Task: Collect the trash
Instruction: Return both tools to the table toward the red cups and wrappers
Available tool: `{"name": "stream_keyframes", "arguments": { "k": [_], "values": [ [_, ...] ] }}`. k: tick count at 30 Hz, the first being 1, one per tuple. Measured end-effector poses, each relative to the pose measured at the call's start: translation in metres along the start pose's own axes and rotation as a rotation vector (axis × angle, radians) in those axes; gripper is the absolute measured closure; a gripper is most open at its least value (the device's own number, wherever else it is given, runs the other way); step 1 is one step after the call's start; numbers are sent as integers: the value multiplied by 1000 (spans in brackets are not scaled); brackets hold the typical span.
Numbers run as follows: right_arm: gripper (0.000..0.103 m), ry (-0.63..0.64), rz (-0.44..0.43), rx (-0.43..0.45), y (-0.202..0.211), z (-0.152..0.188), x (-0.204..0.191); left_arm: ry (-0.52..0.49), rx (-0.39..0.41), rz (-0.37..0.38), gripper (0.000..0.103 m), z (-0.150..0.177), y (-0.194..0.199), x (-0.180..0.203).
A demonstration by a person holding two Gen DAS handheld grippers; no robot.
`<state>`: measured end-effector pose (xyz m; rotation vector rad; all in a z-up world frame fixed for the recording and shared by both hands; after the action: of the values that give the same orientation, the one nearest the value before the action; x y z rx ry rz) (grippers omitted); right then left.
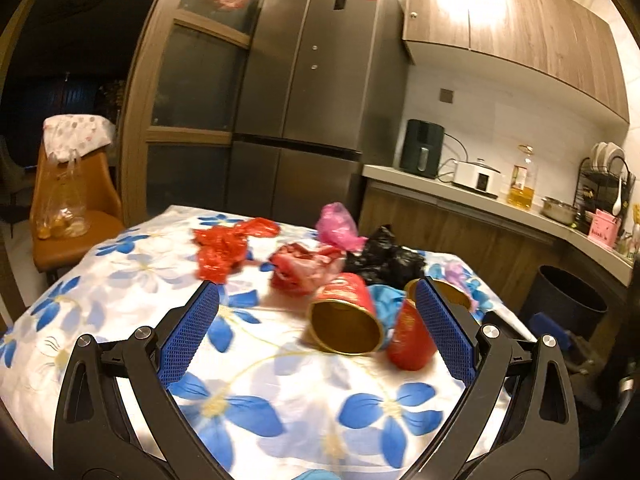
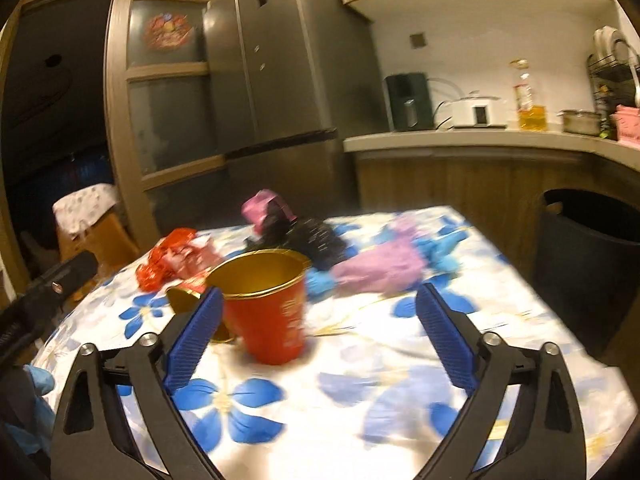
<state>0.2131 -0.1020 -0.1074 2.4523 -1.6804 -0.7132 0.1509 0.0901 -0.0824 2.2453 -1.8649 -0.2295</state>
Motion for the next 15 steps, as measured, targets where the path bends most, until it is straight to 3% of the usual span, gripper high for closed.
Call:
{"name": "stream_keyframes", "arguments": {
  "k": [9, 15],
  "values": [
    [5, 25, -5, -48, -44, 5, -31, 17, -18, -21, 6, -4, -20, -25],
    [6, 22, 3, -68, -57, 4, -32, 31, -24, -27, 6, -8, -35, -37]
  ]
}}
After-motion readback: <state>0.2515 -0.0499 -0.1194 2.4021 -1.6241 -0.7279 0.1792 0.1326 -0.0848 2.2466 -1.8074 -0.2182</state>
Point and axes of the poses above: each gripper's, at about its wrist camera, not at the fingertips, and y roughly against the way its jaws point, x to its right, z to its underside, the point moved 8 cm from there along -y, roughly the way its jaws point, and after that the axes turned 9 degrees about -y, right-handed, at the moved point
